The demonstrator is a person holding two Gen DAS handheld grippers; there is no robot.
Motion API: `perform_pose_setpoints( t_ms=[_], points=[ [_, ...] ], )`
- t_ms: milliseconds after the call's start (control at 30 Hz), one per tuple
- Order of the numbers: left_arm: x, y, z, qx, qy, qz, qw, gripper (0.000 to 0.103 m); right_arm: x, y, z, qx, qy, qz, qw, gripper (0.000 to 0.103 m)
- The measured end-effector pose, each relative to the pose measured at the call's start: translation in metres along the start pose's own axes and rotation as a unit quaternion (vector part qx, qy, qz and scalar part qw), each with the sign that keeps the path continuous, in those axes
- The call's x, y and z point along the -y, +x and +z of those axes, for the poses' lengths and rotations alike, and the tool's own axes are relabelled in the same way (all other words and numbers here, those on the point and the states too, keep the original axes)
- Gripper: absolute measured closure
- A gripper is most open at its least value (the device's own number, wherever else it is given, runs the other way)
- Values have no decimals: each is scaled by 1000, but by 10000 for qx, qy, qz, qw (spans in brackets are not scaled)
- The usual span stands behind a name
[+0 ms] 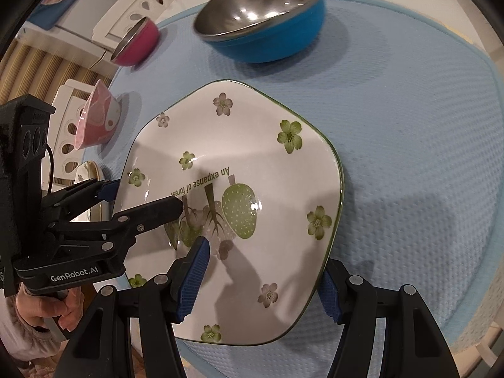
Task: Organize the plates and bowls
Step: 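Lift the forest plate with the right tool and carry it toward the plate stack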
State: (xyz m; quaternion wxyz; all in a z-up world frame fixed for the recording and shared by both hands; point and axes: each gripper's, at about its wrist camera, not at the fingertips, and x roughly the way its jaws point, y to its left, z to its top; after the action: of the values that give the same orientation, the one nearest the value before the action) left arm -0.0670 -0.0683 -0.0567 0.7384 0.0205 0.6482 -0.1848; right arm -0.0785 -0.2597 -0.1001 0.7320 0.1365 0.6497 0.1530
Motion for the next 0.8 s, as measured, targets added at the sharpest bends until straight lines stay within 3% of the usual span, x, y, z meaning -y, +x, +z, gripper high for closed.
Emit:
perform_pose_setpoints(
  t_ms=[800],
  points=[
    [-87,-50,-11,355,-197,-164,9990,39,-91,8,20,132,-320,0,9994,40]
  ],
)
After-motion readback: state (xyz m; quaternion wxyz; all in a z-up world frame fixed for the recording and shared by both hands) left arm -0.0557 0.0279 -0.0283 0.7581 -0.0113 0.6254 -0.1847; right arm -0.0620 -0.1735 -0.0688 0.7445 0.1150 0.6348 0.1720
